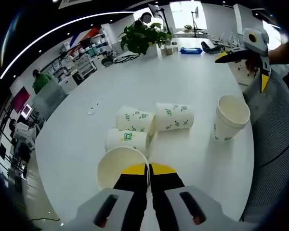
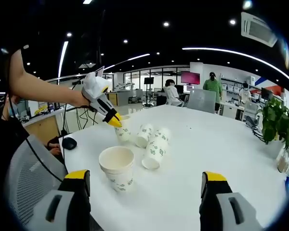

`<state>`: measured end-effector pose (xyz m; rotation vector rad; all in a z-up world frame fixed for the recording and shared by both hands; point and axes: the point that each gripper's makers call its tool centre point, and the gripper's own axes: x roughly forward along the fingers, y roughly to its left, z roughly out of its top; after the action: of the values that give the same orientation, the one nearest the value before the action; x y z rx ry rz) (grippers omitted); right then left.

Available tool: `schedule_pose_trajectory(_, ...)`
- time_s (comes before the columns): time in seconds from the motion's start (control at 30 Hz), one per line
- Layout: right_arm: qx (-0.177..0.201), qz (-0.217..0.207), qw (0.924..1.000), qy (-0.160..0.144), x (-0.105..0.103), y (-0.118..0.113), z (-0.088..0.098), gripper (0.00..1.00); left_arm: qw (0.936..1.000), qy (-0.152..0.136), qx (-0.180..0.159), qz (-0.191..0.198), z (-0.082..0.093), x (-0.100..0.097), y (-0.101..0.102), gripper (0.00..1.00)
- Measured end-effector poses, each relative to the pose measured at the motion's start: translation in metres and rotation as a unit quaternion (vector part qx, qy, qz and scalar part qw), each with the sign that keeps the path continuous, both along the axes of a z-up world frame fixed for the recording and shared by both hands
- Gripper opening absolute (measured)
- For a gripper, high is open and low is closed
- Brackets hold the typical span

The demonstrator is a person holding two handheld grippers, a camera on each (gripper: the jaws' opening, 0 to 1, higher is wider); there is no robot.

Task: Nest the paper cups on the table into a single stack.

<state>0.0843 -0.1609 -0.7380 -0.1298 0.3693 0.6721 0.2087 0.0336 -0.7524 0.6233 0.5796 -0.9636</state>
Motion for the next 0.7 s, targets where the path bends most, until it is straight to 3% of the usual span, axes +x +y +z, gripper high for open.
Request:
schedule_pose_trajectory(0.37,0.005,0.005,1.0000,-0.002,-0.001,0.002,0.002,0.97,0.9999,-0.005,-0.006,-0.008,0.019,-0.022,-0.010,0.00)
schedule_pose_trajectory(0.7,0.021,0.000,0.9998,-0.001,0.001,-0.001,0.005,0.98,0.9989,-0.021,-0.006,-0.040,0.039,-0.043,-0.026,0.00)
